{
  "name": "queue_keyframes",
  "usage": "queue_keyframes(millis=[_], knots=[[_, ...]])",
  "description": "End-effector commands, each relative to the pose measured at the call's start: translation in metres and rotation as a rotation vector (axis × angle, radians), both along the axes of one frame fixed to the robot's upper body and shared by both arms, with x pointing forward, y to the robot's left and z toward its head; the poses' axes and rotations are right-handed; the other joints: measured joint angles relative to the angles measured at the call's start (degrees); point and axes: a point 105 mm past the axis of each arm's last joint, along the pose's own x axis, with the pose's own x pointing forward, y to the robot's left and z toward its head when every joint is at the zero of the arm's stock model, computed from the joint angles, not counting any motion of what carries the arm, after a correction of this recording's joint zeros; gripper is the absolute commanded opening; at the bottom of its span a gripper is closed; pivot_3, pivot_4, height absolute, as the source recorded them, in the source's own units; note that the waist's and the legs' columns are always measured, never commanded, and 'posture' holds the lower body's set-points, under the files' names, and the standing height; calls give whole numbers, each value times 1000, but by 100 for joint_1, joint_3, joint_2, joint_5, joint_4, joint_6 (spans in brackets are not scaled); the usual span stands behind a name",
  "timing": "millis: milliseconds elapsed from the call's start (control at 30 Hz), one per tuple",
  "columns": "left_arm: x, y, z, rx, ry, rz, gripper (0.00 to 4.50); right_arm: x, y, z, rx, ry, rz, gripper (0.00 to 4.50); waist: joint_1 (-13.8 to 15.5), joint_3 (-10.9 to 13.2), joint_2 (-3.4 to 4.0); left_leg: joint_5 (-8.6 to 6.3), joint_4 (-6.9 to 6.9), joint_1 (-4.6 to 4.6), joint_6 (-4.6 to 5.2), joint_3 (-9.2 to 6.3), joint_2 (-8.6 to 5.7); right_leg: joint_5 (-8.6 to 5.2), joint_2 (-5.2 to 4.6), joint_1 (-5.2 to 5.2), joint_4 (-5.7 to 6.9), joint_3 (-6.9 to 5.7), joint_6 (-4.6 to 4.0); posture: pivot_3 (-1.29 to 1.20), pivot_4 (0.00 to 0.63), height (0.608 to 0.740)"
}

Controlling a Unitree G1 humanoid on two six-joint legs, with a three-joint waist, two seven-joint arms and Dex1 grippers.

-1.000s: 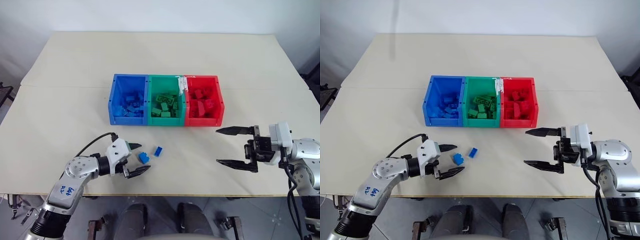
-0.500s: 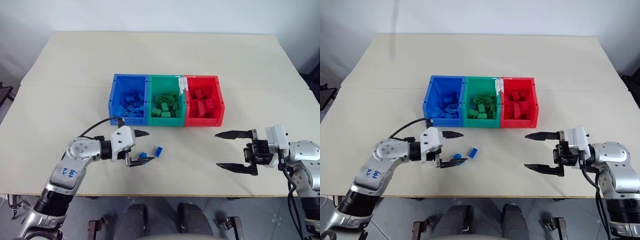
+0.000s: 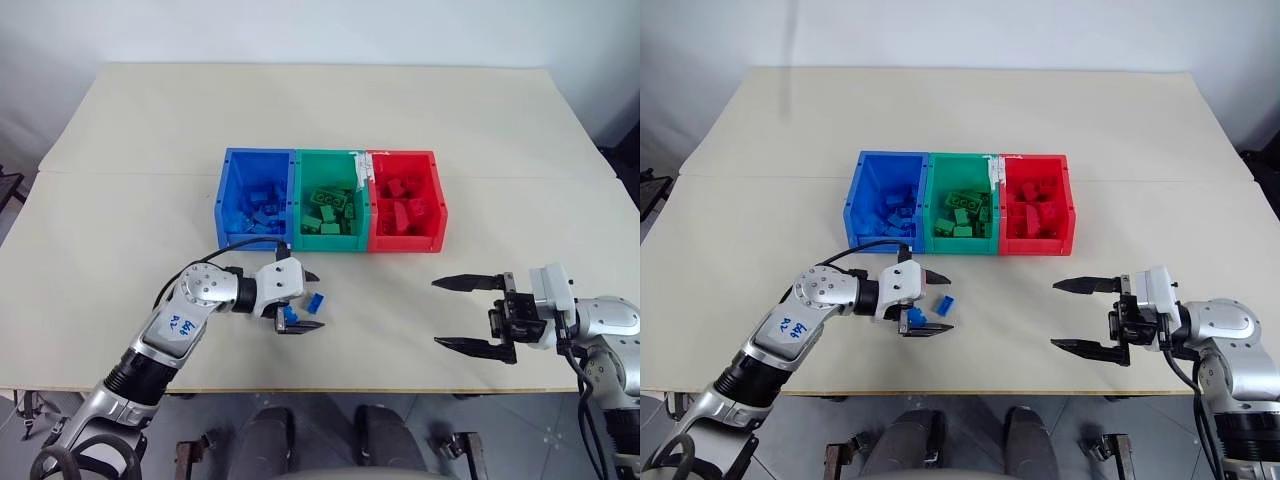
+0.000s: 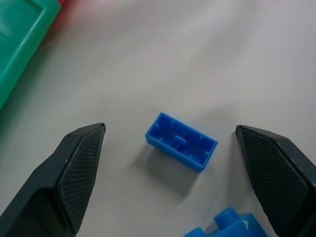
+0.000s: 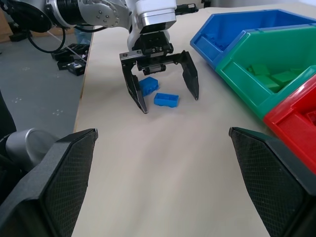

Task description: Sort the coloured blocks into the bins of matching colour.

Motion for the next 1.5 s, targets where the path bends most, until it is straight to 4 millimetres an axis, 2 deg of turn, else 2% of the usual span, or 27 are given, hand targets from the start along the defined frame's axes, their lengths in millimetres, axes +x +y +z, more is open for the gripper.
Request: queue_keyframes(millis=[33, 100, 333, 367, 400, 467, 567, 700, 833, 1000, 1100, 1233, 1267, 1367, 1500], knots=[[2, -2, -1, 15, -1, -18, 4314, -2, -1, 11, 11, -61, 0, 4485, 10, 0, 0, 0, 0, 0, 0, 0, 0, 0, 0, 0, 0, 1, 0, 0, 150, 740], [2, -4, -2, 20, 7, -30, 3970, -1, 0, 11, 15, -66, 1, 4500, 23, 0, 0, 0, 2, 0, 0, 0, -1, 0, 0, 0, 1, 0, 0, 0, 150, 740], [1, -3, -2, 18, -5, -38, 1785, 1, 1, 12, 17, -75, 8, 4500, 59, 0, 0, 1, 9, 0, 0, 0, -1, 0, 0, 0, 8, 2, 0, 0, 150, 740], [1, -3, -1, 11, -14, -36, 1538, 2, 1, 12, 16, -76, 8, 4500, 60, 0, 0, 2, 10, 0, 0, 0, -1, 0, 0, 0, 9, 2, 0, 0, 150, 740], [2, -3, 0, -6, -24, -31, 1522, 2, 1, 12, 16, -75, 9, 4500, 61, 0, 0, 2, 10, 0, 0, 0, -1, 0, 0, 0, 10, 2, 0, 0, 150, 740], [5, -5, 9, -67, -61, -17, 1522, 3, 1, 11, 16, -75, 11, 4500, 62, 0, 0, 3, 10, 1, 0, 0, 1, 0, 0, 0, 11, 3, 0, 0, 150, 740], [9, -6, 37, -244, -111, 26, 1522, 4, 1, 11, 15, -72, 16, 4500, 64, 0, 0, 3, 12, 0, 0, -1, 2, 0, -1, 0, 12, 3, 0, 0, 150, 740], [0, 5, 70, -435, -135, 22, 1522, 5, 1, 9, 14, -65, 25, 4500, 53, 0, 0, 4, 11, 0, -2, -3, 6, 0, 0, 0, 12, 0, 0, 0, 150, 740], [1, 33, 101, -557, -167, 86, 1522, 8, 0, 10, 16, -71, 22, 4500, 52, 0, 0, 4, 10, 1, -3, -3, 6, 0, -1, -1, 12, 0, 0, 0, 150, 740], [38, 74, 134, -601, -268, 289, 1522, 10, -2, 11, 14, -85, 13, 4500, 81, 0, 0, 8, 17, 1, -7, -5, 5, 0, 3, -1, 19, -4, 0, 0, 150, 740], [63, 78, 139, -567, -289, 378, 1522, 11, -2, 12, 22, -95, 2, 4500, 90, 0, -1, 11, 20, 1, -4, -9, -7, 3, 1, 2, 21, -3, 4, 0, 150, 740], [88, 72, 120, -458, -258, 425, 1522, 11, 2, 12, 33, -101, 1, 4500, 76, 0, -1, 11, 14, -1, -2, -2, -23, 6, 3, 2, 23, -2, 10, 0, 150, 740], [91, 72, 118, -451, -251, 427, 2252, 11, 3, 12, 34, -102, 3, 4500, 74, 0, -1, 11, 10, -2, -2, -1, -23, 6, 5, 1, 26, -2, 10, 0, 150, 740], [101, 81, 112, -397, -284, 486, 3063, 12, 4, 13, 40, -106, 5, 4500, 41, 1, -2, 11, 2, -5, -3, 4, -19, 6, 9, -7, 22, -2, 10, 0, 150, 740], [94, 88, 115, -426, -310, 475, 4283, 12, 5, 14, 46, -108, 5, 4500, 20, 1, -2, 11, 0, -5, -3, 5, -16, 6, 10, -8, 21, -3, 9, 0, 150, 740]])
